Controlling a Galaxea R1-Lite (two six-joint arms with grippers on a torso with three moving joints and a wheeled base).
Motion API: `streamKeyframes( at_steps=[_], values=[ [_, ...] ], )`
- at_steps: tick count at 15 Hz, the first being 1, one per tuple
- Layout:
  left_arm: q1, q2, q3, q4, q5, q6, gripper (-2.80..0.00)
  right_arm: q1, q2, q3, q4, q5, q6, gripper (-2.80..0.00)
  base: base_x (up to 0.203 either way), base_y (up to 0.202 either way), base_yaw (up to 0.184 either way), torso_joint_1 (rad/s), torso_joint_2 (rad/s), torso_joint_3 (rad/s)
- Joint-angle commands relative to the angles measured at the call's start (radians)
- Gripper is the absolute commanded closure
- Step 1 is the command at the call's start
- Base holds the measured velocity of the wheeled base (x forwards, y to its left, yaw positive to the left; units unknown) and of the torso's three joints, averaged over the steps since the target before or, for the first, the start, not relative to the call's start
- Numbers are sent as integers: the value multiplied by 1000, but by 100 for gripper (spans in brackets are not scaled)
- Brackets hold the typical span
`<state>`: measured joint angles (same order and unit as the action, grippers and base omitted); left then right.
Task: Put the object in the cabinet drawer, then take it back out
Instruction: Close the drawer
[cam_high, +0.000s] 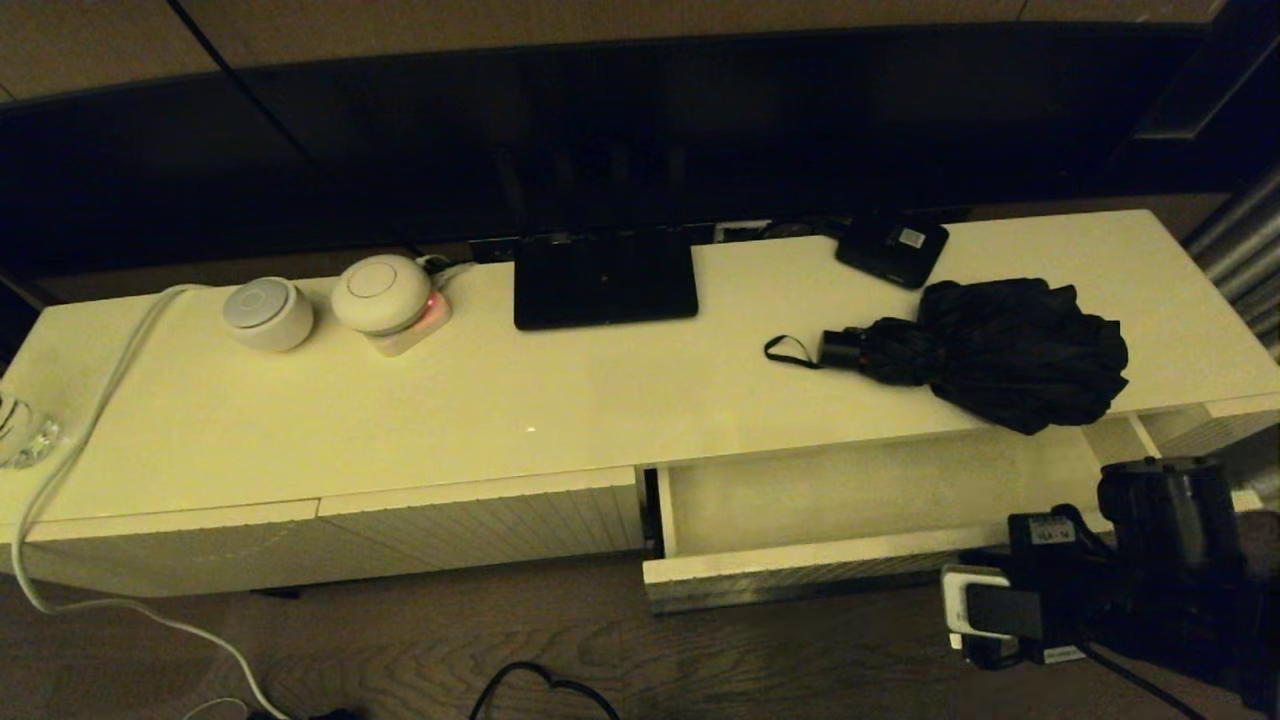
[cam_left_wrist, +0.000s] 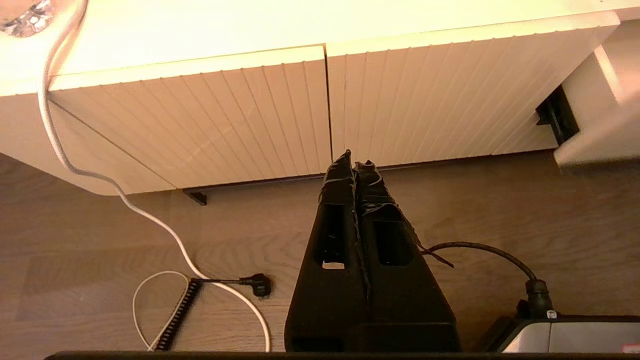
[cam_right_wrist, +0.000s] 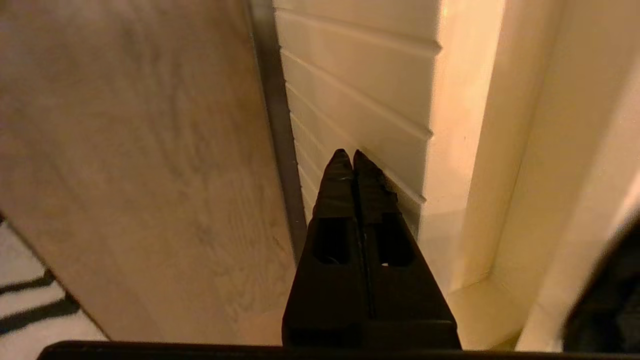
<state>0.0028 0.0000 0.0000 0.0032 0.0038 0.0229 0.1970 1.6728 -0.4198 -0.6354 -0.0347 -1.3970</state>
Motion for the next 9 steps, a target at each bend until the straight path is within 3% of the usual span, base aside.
streamKeyframes(
  at_steps=[1,9],
  values=[
    [0,0,3,0,1,0,0,-3,44,-64,-10,-6,25,0,0,0,0,0,0,0],
    [0,0,3,0,1,0,0,-21,161,-252,-28,-41,41,0,0,0,0,0,0,0]
  ],
)
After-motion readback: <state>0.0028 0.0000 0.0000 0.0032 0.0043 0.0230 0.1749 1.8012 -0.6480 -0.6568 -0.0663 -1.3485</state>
